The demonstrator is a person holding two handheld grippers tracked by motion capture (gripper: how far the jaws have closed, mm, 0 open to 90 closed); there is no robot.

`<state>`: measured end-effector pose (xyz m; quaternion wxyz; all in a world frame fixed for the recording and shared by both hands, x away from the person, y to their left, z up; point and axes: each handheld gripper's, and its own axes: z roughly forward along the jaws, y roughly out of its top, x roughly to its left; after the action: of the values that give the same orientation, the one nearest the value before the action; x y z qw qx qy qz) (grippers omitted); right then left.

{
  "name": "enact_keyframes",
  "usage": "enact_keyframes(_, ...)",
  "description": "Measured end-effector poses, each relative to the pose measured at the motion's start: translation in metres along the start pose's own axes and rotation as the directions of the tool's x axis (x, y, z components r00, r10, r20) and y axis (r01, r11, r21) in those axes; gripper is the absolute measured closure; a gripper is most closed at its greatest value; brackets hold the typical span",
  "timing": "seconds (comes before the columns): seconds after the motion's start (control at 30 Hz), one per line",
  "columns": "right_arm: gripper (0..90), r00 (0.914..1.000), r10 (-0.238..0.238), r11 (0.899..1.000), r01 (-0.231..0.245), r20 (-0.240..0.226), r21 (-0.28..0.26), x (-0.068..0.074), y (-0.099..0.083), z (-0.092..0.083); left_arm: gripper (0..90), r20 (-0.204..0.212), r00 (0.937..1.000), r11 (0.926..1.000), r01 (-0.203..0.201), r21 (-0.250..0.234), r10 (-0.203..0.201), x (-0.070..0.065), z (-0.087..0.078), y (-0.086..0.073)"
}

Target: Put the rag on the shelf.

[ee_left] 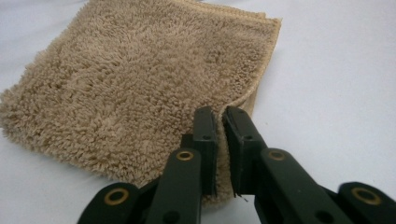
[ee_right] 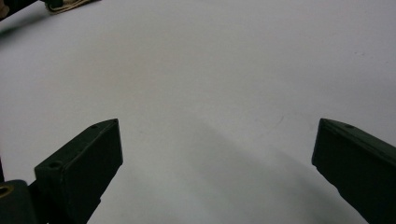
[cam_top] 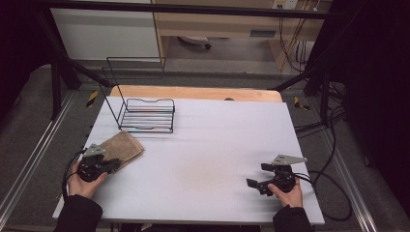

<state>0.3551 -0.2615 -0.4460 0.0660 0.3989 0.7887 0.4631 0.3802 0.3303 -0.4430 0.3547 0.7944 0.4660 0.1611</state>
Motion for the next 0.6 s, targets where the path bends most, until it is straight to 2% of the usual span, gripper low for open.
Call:
enact_keyframes(0.17,2.7,1.0000,0.002,1.000,-0.002,-0.005,0.001,0.000,0.000,0.000,85.3,0.005,1.0000,1.0000,0.002,0.000,-0.002,-0.001,-0.005,0.002)
enact_keyframes(0.33,2.9,1.0000,0.004,1.000,-0.004,-0.007,0.001,0.000,0.000,0.000,85.9,0.024,0.9997,0.9998,0.001,-0.017,-0.001,-0.002,-0.018,0.003)
enact_keyframes(0.47,2.9,1.0000,0.005,1.000,-0.005,-0.006,0.003,0.001,0.000,0.000,86.1,0.041,0.9991,0.9999,-0.010,0.003,0.010,-0.005,-0.026,-0.001)
enact_keyframes(0.6,3.0,0.9999,0.012,1.000,-0.012,-0.008,0.001,0.001,0.000,0.000,86.0,0.031,0.9990,0.9992,-0.032,0.025,0.032,-0.011,-0.028,-0.004)
